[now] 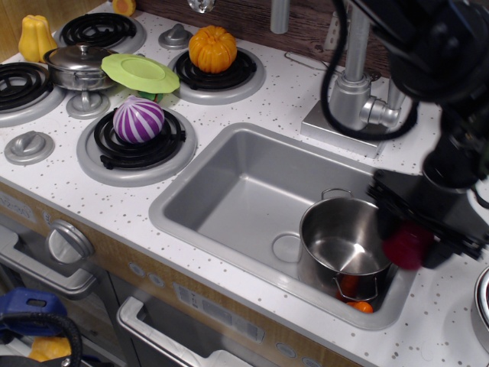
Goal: Put sweet potato in pot which is in sink
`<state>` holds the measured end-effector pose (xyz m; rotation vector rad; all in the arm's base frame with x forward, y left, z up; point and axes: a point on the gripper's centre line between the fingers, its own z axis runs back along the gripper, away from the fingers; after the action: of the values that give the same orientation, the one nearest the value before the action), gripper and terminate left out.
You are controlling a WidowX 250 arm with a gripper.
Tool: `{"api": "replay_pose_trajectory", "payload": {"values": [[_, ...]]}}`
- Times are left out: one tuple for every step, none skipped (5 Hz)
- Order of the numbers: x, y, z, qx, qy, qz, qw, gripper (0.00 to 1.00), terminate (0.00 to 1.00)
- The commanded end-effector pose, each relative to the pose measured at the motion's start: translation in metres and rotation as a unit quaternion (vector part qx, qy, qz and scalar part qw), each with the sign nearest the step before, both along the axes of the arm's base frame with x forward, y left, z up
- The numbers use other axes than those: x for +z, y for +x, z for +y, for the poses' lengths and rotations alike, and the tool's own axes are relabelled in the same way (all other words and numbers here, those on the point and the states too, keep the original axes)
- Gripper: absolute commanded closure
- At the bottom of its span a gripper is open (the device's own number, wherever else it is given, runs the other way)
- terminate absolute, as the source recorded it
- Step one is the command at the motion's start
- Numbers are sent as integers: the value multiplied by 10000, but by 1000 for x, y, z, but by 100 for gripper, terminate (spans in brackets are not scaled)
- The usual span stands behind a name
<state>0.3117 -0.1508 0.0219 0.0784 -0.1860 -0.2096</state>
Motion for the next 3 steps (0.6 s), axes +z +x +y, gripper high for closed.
{"api": "replay_pose_trajectory", "payload": {"values": [[46, 5, 20, -430, 101, -143, 9989, 100, 0], [44, 6, 39, -741, 173, -248, 9968, 0, 0], [44, 6, 39, -741, 173, -248, 9968, 0, 0]]}}
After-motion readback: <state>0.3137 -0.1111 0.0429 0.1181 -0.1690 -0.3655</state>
